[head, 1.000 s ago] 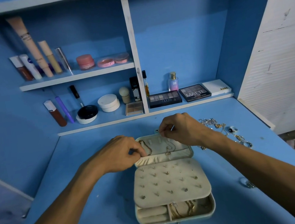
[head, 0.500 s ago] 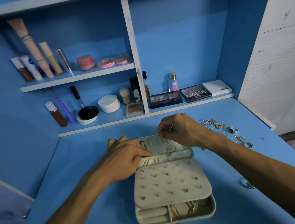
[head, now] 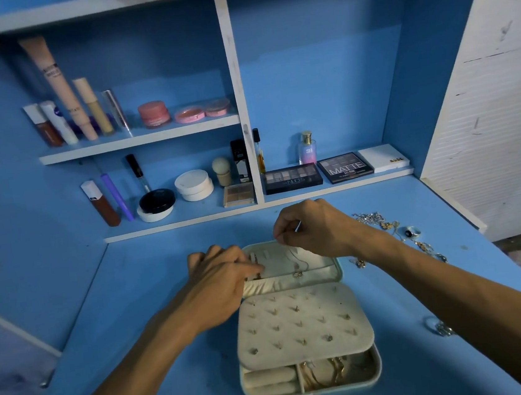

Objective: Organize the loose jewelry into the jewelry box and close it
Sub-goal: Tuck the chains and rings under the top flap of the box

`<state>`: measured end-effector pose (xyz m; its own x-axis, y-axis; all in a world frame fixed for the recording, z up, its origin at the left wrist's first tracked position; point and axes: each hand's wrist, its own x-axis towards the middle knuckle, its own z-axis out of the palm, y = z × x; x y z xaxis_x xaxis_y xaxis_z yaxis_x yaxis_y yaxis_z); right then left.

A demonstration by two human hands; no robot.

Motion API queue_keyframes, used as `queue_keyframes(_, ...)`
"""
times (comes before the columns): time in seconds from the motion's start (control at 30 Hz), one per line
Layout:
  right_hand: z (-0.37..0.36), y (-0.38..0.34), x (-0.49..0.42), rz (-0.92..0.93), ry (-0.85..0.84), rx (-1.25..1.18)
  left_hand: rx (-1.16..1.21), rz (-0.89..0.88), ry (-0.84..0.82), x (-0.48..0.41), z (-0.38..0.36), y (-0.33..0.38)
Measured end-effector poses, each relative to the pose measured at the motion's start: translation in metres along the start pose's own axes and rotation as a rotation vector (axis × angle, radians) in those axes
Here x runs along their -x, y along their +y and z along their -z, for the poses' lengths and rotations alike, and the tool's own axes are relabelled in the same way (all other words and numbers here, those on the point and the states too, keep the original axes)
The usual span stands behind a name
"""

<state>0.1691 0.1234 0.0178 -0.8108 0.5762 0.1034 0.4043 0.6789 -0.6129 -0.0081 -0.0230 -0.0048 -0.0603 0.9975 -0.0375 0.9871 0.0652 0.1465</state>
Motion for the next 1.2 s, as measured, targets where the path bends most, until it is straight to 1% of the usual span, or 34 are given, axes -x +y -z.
queue_keyframes(0.2,0.001,-0.003,-0.002,-0.008,-0.015,-0.008,0.064,-0.025,-0.02,0.0,0.002,-0.004)
queue_keyframes(0.27,0.003,-0.006,-0.002,0.002,-0.031,-0.03,0.122,-0.021,0.033,-0.002,0.004,-0.007)
queue_keyframes(0.3,0.004,-0.007,-0.002,0.005,-0.043,-0.056,0.21,-0.014,0.105,-0.003,0.005,-0.007)
queue_keyframes(0.37,0.009,-0.011,-0.002,0.007,-0.083,-0.145,0.479,0.013,0.248,-0.009,0.008,-0.007)
queue_keyframes(0.4,0.011,-0.013,-0.002,0.01,-0.108,-0.217,0.609,0.015,0.25,-0.012,0.011,-0.005)
queue_keyframes(0.5,0.017,-0.02,-0.003,0.026,-0.139,-0.465,0.896,-0.047,0.09,-0.016,0.018,0.004)
queue_keyframes(0.57,0.02,-0.024,-0.004,0.031,-0.126,-0.532,1.009,-0.044,0.043,-0.013,0.018,0.007)
queue_keyframes(0.6,0.021,-0.025,-0.004,0.023,-0.113,-0.532,1.022,-0.03,0.037,-0.011,0.016,0.007)
queue_keyframes(0.73,0.018,-0.015,-0.006,-0.052,-0.059,-0.504,1.012,0.032,0.076,-0.007,0.008,0.005)
queue_keyframes(0.8,0.009,-0.009,-0.009,-0.09,-0.053,-0.409,1.004,0.082,0.111,-0.007,0.005,0.004)
queue_keyframes(0.83,0.003,-0.007,-0.01,-0.102,-0.052,-0.321,0.974,0.107,0.133,-0.008,0.003,0.004)
queue_keyframes(0.9,-0.008,-0.006,-0.011,-0.098,-0.043,-0.126,0.857,0.169,0.184,-0.011,-0.002,0.003)
queue_keyframes(0.97,-0.019,-0.005,-0.012,-0.067,-0.026,0.002,0.7,0.238,0.231,-0.017,-0.005,0.004)
queue_keyframes(1.07,-0.03,-0.002,-0.011,-0.057,0.014,0.063,0.512,0.306,0.305,-0.025,-0.007,0.008)
queue_keyframes(1.2,-0.035,0.0,-0.009,-0.071,0.075,0.094,0.41,0.379,0.315,-0.031,-0.013,0.008)
